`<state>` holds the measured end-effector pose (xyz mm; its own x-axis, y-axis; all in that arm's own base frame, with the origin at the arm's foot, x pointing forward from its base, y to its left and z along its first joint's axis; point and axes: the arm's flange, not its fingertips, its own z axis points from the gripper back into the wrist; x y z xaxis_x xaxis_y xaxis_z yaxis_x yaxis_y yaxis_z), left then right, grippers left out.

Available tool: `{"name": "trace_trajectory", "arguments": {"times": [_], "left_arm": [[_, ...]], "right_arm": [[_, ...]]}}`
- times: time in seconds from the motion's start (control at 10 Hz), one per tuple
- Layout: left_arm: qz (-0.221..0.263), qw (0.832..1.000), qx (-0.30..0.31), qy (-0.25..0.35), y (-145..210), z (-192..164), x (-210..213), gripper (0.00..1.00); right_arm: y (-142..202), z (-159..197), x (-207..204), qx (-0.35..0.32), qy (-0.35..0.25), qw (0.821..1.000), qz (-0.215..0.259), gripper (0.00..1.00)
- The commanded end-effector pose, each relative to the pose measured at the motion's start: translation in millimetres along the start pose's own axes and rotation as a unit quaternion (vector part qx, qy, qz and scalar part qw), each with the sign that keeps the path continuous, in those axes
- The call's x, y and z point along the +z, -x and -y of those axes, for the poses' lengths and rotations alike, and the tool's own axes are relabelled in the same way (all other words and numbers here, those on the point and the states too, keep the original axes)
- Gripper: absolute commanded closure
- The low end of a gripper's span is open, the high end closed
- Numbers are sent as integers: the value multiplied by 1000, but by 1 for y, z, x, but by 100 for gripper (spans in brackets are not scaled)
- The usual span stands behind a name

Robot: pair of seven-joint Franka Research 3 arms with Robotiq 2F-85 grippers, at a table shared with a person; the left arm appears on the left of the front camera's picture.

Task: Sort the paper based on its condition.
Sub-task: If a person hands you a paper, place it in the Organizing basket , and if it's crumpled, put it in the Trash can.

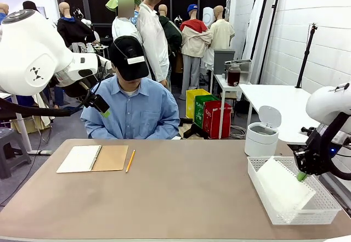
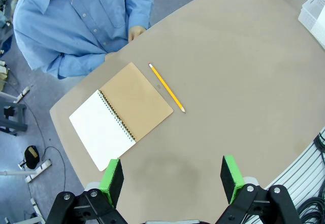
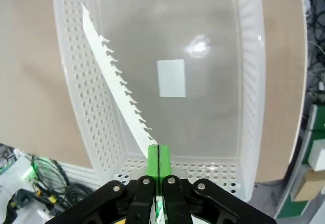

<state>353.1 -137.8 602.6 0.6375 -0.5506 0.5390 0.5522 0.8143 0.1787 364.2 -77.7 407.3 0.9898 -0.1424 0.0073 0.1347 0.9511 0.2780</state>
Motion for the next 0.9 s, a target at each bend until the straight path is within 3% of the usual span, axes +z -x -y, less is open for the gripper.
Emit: {"name": "trace_trajectory", "arguments": {"times": [0.0,0.5,0.8], "left_arm": [[2,1000,-3,2,0,-1,1,0],[2,1000,-3,2,0,-1,1,0],[2,1000,-3,2,0,-1,1,0]], "right_arm": [[4,-4,-2,-21,18,1000,1,100],[-1,5,-21,-73,24,997,-21,100],[-3,6,-12,-102,52,993,-16,40]]}}
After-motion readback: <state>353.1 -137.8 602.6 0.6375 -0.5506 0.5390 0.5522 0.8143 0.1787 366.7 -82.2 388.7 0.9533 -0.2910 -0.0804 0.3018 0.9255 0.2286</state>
